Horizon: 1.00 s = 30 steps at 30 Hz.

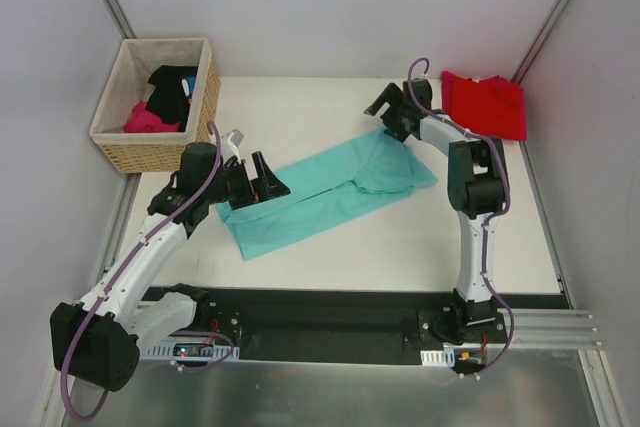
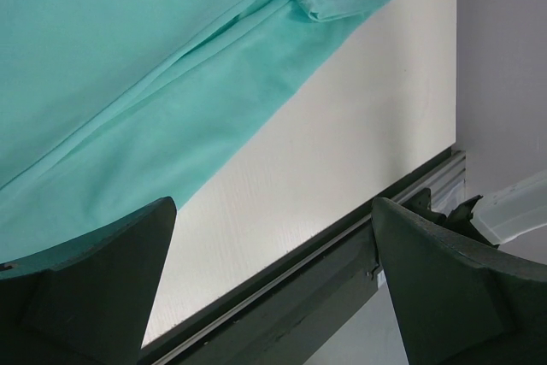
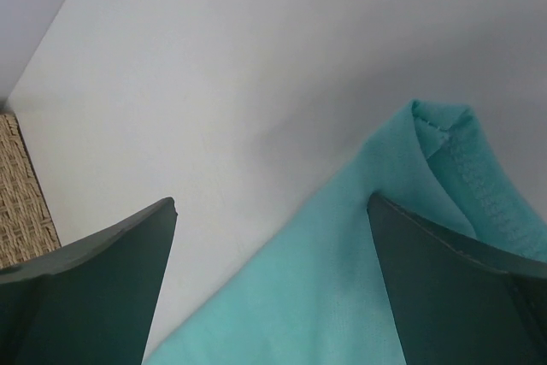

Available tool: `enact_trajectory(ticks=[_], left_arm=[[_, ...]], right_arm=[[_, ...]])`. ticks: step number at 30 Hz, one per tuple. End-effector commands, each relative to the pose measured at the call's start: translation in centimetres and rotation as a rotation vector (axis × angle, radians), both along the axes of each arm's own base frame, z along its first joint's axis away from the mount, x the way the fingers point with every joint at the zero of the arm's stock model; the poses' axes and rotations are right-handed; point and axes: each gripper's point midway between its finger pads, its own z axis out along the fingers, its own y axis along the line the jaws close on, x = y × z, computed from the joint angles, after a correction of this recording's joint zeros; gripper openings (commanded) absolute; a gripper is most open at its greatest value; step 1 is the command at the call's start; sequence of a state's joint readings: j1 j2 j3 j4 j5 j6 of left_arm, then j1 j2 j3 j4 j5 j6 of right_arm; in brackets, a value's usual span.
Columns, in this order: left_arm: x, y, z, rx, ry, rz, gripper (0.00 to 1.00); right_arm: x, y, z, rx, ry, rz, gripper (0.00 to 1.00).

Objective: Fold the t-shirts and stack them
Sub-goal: Rotate the tshirt 90 degrees

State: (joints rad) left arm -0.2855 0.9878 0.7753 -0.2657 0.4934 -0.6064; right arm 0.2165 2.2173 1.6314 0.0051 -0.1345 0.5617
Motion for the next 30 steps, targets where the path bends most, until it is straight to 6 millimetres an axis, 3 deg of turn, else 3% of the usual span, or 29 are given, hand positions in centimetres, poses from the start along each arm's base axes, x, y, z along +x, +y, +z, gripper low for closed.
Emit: enact_trajectory(ticks=[1, 5, 6, 8, 9, 10, 12, 13, 15, 16, 17, 19, 20, 26, 30], left_arm=[[0.8, 0.1, 1.2, -0.016, -0.052, -0.020, 0.99], [1.1, 0.3, 1.2, -0.011, -0.058, -0.019, 0.99], [1.2, 0.1, 1.0, -0.017, -0.044, -0.032, 0.99], [1.3, -0.6, 1.8, -0.049, -0.045, -0.062, 0.99], [1.1, -1.4, 2.7, -0.092, -0.044, -0.116, 0.99], [1.1, -1.9, 3.2, -0.114, -0.056, -0.141, 0.99], [1.1, -2.3, 3.3, -0.132, -0.038, -0.173, 0.99], [0.6, -2.6, 3.2, -0.149, -0.024, -0.206, 0.99], [-0.2, -2.7, 1.8, -0.162, 0.030, -0.223, 0.99], [-0.6, -2.6, 1.0, -0.160, 0.052, -0.223, 0.99], [-1.4, -2.4, -0.3, -0.154, 0.082, -0.214, 0.99], [-2.1, -2.0, -1.6, -0.142, 0.109, -0.197, 0.99], [-2.8, -1.8, -2.6, -0.136, 0.129, -0.190, 0.99], [-4.8, -0.3, -6.7, -0.079, 0.198, -0.109, 0.99], [-4.9, 0.5, -7.9, -0.033, 0.197, -0.068, 0.99]], right_arm=[[1.1, 2.2, 1.7, -0.009, -0.006, 0.034, 1.00], [1.5, 3.0, 7.1, -0.040, -0.099, 0.088, 0.97], [1.6, 3.1, 9.7, -0.049, -0.142, 0.106, 0.97], [0.0, 3.2, 11.5, -0.057, -0.140, 0.128, 0.97], [-1.3, 3.0, 15.9, -0.055, -0.213, 0.132, 0.97], [-2.7, 2.2, 15.1, -0.091, -0.204, 0.126, 0.97], [-5.0, 1.8, 17.4, -0.102, -0.247, 0.129, 0.96], [-7.1, 1.5, 19.3, -0.093, -0.277, 0.135, 0.97], [-9.3, 1.4, 19.7, -0.080, -0.277, 0.150, 0.97], [-10.9, 1.2, 21.9, -0.067, -0.321, 0.154, 0.97], [-12.2, 0.9, 20.1, -0.081, -0.285, 0.159, 0.97], [-14.5, 0.5, 21.4, -0.095, -0.325, 0.157, 0.97], [-15.5, 0.3, 20.6, -0.103, -0.312, 0.164, 0.97], [-18.8, 0.4, 20.9, -0.108, -0.326, 0.198, 0.97], [-20.3, 0.4, 20.6, -0.121, -0.333, 0.220, 0.96]])
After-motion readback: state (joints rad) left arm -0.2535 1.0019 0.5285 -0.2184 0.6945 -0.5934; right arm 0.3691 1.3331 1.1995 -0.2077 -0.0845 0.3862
